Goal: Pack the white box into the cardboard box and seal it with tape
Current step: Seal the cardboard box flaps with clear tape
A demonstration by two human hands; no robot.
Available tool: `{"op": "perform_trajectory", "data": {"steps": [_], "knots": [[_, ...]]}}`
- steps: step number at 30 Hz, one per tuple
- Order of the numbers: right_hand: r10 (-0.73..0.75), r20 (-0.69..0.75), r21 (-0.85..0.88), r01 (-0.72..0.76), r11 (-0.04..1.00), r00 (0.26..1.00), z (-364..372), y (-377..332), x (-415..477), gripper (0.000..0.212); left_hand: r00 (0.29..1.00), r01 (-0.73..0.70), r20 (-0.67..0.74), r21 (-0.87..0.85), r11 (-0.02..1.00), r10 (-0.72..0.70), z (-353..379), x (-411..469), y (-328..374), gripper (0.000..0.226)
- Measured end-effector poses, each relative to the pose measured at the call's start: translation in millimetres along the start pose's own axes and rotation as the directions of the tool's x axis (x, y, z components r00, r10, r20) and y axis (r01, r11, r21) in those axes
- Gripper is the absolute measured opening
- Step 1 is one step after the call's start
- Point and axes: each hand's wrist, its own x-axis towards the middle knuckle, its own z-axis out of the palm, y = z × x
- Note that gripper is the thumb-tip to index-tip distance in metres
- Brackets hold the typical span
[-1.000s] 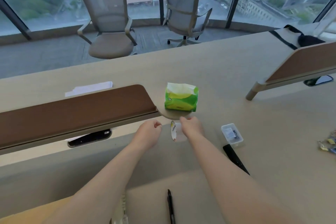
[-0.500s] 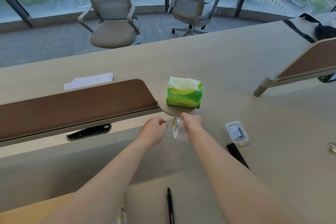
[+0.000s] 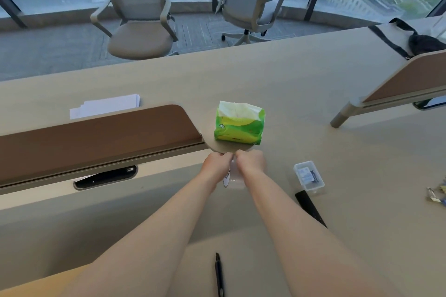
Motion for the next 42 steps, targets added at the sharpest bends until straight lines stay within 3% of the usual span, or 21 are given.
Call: {"op": "perform_trajectory", "data": {"steps": [2,6,10,12,18,22,26,34,37,39,42], "knots": [[0.002,0.0,0.009,-0.002,1.0,1.0,-0.7,1.2,0.0,0.011,0.999,0.053,0.007,-0.115,0.992,-0.053,1.9,-0.6,2.2,0.025],[0.001,0.003,0.031,-0.001,1.0,1.0,-1.3,2.4,-1.9,0.009,0.997,0.077,0.038,-0.169,0.983,-0.072,1.0,2.8,0.4,0.034],[-0.007,0.012,0.072,0.006,0.997,1.0,-0.9,0.7,-6.0,0.024,0.994,0.112,0.04,-0.231,0.966,-0.105,1.7,3.4,2.9,0.01],[-0.024,0.017,0.078,0.023,0.997,1.0,-0.4,2.3,-11.6,0.027,0.992,0.125,0.049,-0.238,0.963,-0.116,-0.4,0.9,3.6,0.008],[-0.15,0.125,0.151,0.131,0.98,0.981,-8.8,17.0,-33.9,0.014,0.985,0.146,0.131,-0.278,0.949,-0.114,-29.4,-20.4,-11.4,0.017],[-0.244,0.274,0.09,0.228,0.969,0.93,-8.2,17.6,-62.7,0.021,0.992,0.01,0.125,-0.27,0.963,0.024,-60.0,-43.8,-31.5,0.021],[-0.3,0.419,0.02,0.322,0.947,0.857,3.3,17.2,-105.7,0.01,0.994,-0.053,0.085,-0.219,0.974,0.074,-95.4,-76.3,-59.8,0.014],[-0.369,0.602,-0.168,0.564,0.808,0.708,45.7,30.5,-207.4,0.015,0.989,-0.144,-0.027,-0.054,0.988,0.143,-170.5,-147.9,-126.0,0.018],[-0.42,0.624,-0.19,0.649,0.736,0.659,73.7,39.0,-250.7,0.035,0.983,-0.163,-0.092,-0.034,0.986,0.159,-206.6,-176.6,-155.1,0.018],[-0.462,0.585,-0.187,0.665,0.723,0.667,92.3,44.9,-279.4,0.045,0.975,-0.173,-0.147,-0.027,0.984,0.168,-235.0,-195.7,-175.4,0.019],[-0.472,0.574,-0.155,0.654,0.741,0.67,119.8,59.4,-323.4,0.038,0.967,-0.168,-0.207,-0.079,0.983,0.148,-276.9,-225.1,-208.3,0.021]]}}
